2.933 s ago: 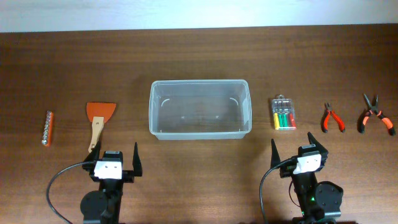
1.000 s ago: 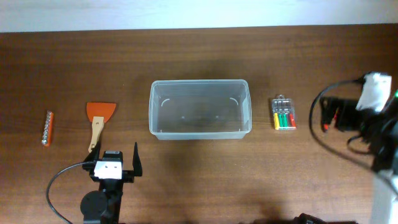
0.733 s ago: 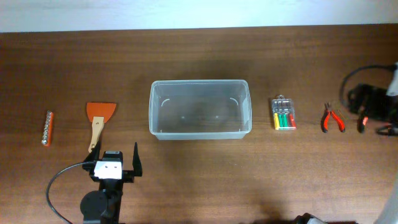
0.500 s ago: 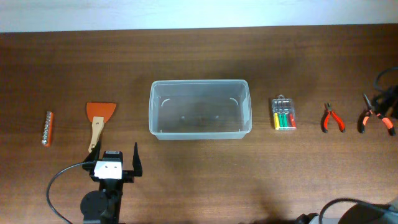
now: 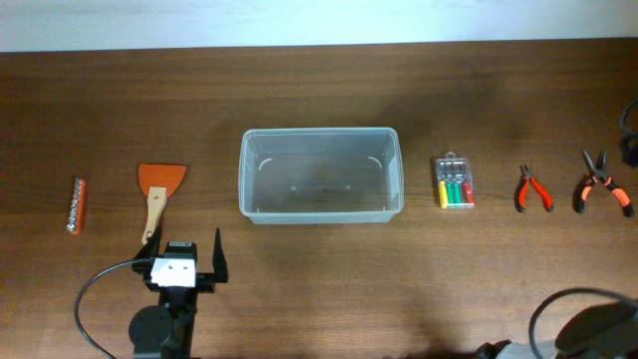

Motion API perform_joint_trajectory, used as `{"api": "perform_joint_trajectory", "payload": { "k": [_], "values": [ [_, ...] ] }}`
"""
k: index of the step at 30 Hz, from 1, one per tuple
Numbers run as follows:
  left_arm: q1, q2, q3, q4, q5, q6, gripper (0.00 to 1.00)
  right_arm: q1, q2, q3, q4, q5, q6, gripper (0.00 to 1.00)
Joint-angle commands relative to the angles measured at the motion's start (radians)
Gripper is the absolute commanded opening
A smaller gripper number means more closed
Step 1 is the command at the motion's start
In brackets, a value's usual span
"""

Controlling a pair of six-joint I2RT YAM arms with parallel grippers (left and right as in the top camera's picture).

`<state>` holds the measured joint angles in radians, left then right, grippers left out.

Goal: Pack container
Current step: 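Move the right gripper over the orange-black long-nose pliers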

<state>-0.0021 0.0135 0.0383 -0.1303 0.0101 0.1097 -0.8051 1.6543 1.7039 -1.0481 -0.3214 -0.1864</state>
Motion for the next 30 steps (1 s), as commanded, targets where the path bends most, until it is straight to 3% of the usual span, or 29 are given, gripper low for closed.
{"api": "perform_joint_trajectory", "payload": {
  "k": [1,5,8,16,30],
  "values": [
    [0.005,-0.008,-0.006,0.0,-0.007,0.012,0.99,0.039,0.076,0.019,0.026,0.21,-0.022,0.99],
    [0.005,-0.008,-0.006,0.0,-0.007,0.012,0.99,0.121,0.185,0.019,0.016,0.529,-0.015,0.99],
    [0.005,-0.008,-0.006,0.0,-0.007,0.012,0.99,0.169,0.242,0.019,0.009,0.607,-0.015,0.99],
    [0.005,-0.008,-0.006,0.0,-0.007,0.012,0.99,0.221,0.279,0.019,0.06,0.505,-0.015,0.99],
    [0.005,-0.008,-0.006,0.0,-0.007,0.012,0.99,0.154,0.349,0.019,0.072,0.264,-0.014,0.99]
  ]
}}
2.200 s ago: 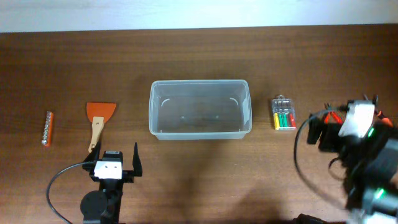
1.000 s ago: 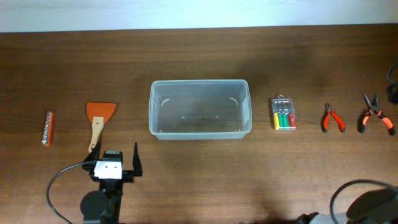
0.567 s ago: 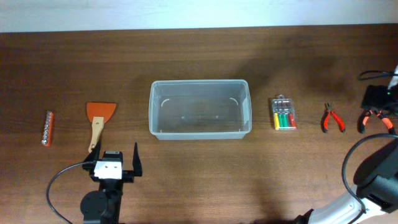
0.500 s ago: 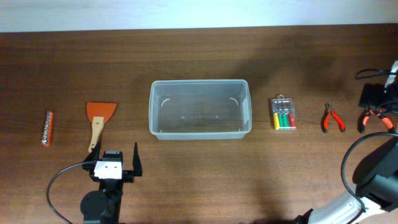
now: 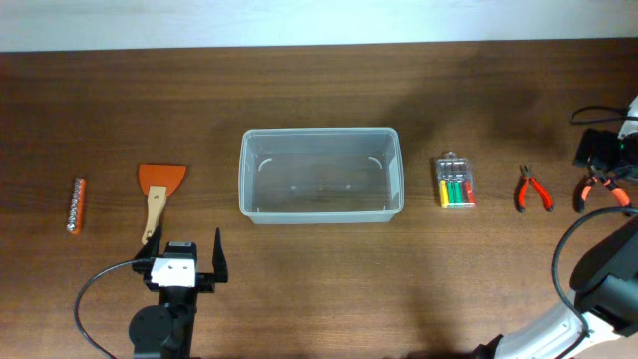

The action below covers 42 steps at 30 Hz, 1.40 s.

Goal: Pack container
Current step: 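Move the right gripper over the orange-black long-nose pliers, then lower the right gripper and grasp the orange-black pliers by the handle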

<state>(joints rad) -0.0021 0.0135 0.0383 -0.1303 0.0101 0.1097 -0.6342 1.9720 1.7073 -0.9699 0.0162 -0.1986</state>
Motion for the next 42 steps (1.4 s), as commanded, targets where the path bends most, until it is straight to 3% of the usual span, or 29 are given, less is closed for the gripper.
{"api": "perform_joint_trajectory", "payload": {
  "k": [1,23,28,42],
  "values": [
    [0.005,-0.008,-0.006,0.0,-0.007,0.012,0.99,-0.021,0.039,0.015,-0.007,-0.073,-0.002,0.99],
    [0.005,-0.008,-0.006,0.0,-0.007,0.012,0.99,-0.047,0.193,0.147,-0.032,-0.073,0.106,0.99],
    [0.005,-0.008,-0.006,0.0,-0.007,0.012,0.99,-0.047,0.204,0.149,-0.02,-0.073,0.172,0.99],
    [0.005,-0.008,-0.006,0.0,-0.007,0.012,0.99,-0.047,0.266,0.15,0.001,-0.092,0.19,0.99]
  ]
}}
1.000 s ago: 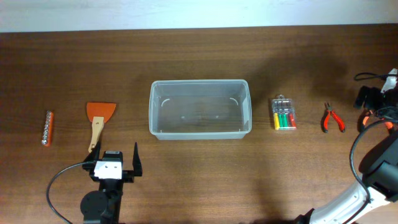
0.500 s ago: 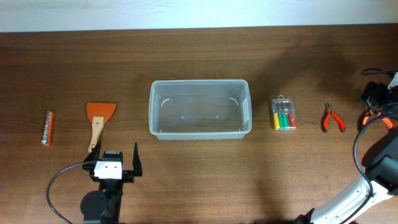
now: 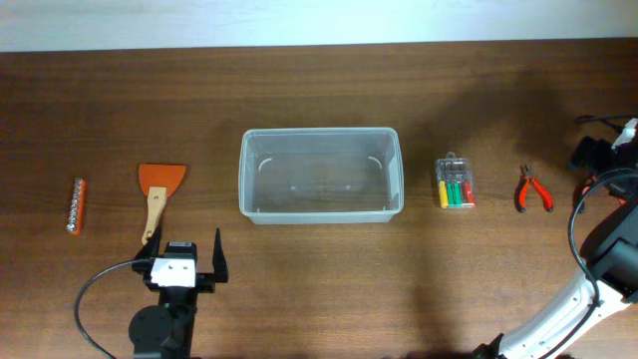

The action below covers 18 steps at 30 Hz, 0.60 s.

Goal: Pack container
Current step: 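Lower the right gripper and grasp the orange-black pliers by the handle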

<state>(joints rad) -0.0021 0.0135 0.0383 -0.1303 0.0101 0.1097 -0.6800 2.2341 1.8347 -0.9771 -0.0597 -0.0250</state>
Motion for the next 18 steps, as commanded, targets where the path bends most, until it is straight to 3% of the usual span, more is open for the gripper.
{"api": "perform_joint_trajectory", "payload": {
  "k": [1,18],
  "values": [
    [0.005,-0.008,-0.006,0.0,-0.006,0.012,0.99,-0.002,0.005,0.023,0.01,-0.016,0.019,0.99],
    [0.005,-0.008,-0.006,0.0,-0.007,0.012,0.99,-0.002,0.063,0.023,0.048,-0.015,0.034,0.99]
  ]
}}
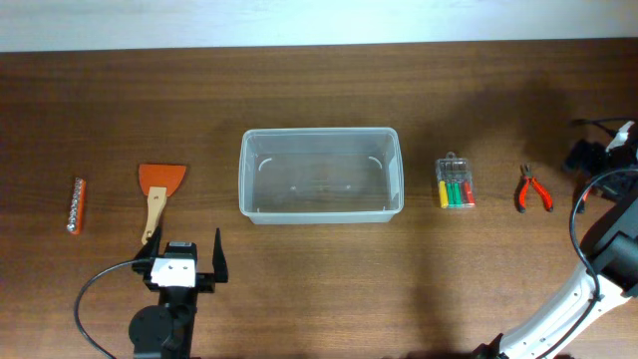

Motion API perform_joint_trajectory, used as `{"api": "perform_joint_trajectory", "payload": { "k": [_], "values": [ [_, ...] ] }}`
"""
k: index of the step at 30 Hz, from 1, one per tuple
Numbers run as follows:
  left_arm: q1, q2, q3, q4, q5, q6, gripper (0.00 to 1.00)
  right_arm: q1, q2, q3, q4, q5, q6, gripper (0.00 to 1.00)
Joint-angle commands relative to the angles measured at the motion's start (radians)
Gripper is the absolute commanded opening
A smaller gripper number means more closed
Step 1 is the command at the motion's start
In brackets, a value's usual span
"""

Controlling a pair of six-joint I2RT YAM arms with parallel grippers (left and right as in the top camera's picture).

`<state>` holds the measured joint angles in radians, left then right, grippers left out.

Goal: Pack container
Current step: 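Lower the right gripper and grasp the orange-black pliers by the handle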

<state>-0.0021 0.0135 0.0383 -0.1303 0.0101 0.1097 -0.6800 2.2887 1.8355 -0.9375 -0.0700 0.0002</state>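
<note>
An empty clear plastic container (321, 132) sits mid-table. To its right lie a clear case of coloured screwdrivers (455, 180) and small red-handled pliers (532, 189). On the left are an orange scraper with a wooden handle (158, 192) and an orange bit holder (76, 204). My left gripper (187, 246) stands open near the front edge, just below the scraper handle. My right gripper (586, 158) is at the far right edge, right of the small pliers. Its jaws do not show.
The right arm (598, 249) and its cable curve along the right edge, covering the table there. A pale wall strip runs along the back edge.
The right gripper head sits a touch further left at the right edge. Nothing else has moved.
At first the right arm was almost out of view, and a second, larger pair of pliers lay at the far right. The right gripper then stood over that pair. By 0.6 s ago the arm covered that spot, and the larger pliers stay hidden. The left arm has stayed still.
</note>
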Motion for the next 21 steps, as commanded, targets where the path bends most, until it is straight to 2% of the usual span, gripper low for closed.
{"api": "perform_joint_trajectory", "payload": {
  "k": [1,21],
  "values": [
    [0.005,-0.008,-0.006,0.0,-0.007,0.012,0.99,-0.002,0.009,0.022,0.011,-0.005,0.01,0.98],
    [0.005,-0.008,-0.006,0.0,-0.007,0.012,0.99,-0.002,0.009,0.022,0.001,0.047,0.027,0.99]
  ]
}}
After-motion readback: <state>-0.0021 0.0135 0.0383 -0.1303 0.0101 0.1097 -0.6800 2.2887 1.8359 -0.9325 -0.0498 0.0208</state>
